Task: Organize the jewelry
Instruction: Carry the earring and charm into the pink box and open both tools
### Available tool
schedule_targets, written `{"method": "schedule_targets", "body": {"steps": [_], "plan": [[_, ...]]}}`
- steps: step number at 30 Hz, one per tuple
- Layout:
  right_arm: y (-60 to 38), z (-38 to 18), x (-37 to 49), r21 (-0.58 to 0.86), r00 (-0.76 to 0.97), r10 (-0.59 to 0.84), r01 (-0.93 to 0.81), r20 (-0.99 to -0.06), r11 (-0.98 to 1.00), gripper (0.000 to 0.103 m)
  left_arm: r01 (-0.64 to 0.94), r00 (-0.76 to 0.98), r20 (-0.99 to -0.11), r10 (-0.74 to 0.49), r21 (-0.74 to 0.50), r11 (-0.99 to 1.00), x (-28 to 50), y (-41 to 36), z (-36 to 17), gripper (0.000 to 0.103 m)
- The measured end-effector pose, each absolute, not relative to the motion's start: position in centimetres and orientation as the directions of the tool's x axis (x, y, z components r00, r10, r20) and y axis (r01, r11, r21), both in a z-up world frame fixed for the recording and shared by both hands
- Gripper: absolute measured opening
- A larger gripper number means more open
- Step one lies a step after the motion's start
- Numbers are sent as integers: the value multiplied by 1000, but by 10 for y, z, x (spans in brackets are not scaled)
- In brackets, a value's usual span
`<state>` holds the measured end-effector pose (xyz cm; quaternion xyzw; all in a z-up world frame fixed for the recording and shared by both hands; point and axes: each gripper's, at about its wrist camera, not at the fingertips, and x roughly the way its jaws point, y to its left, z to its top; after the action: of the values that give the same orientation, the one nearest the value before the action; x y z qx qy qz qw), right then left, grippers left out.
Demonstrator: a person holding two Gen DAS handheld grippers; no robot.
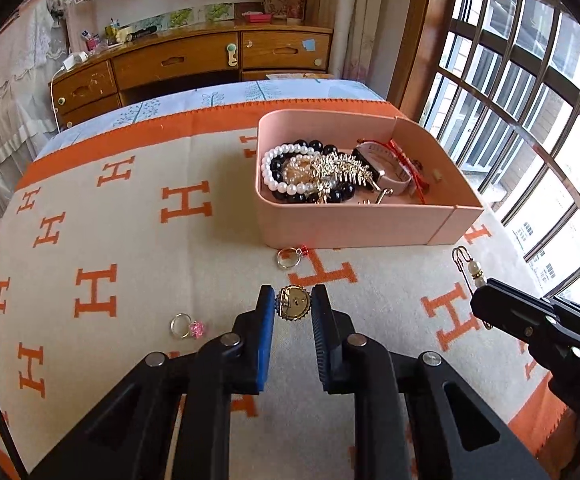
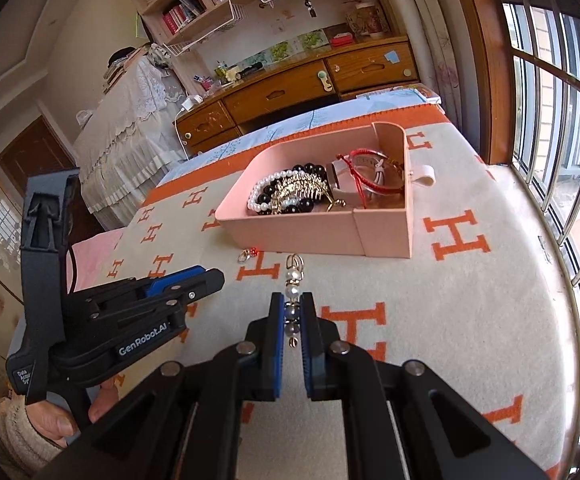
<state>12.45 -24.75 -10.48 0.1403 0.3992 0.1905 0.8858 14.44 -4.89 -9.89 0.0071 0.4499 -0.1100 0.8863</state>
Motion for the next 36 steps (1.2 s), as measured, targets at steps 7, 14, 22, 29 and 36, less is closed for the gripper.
{"method": "schedule_targets", "body": {"steps": [7, 14, 22, 29, 36], "plan": [[-263, -83, 130, 417, 669, 433, -198, -605, 887, 7, 224, 589, -771, -241, -131, 966, 143, -46, -65, 16], [-276, -65, 157, 422, 701, 387, -135, -599, 897, 7, 300, 586, -744, -321, -169, 939, 169, -73, -37, 16], [-286, -65, 204, 443, 697, 360, -69, -620, 894, 7, 339, 517, -742, -427, -281, 898, 228, -114, -37, 16], [-285, -91, 223, 443, 636, 360, -31, -682, 896, 9, 294, 437, -797, -416, -311, 904, 257, -127, -81, 19], [-293, -92, 210, 482, 646, 379, -19, -663, 876, 10, 269, 472, -777, -415, -322, 908, 246, -110, -75, 58]]}}
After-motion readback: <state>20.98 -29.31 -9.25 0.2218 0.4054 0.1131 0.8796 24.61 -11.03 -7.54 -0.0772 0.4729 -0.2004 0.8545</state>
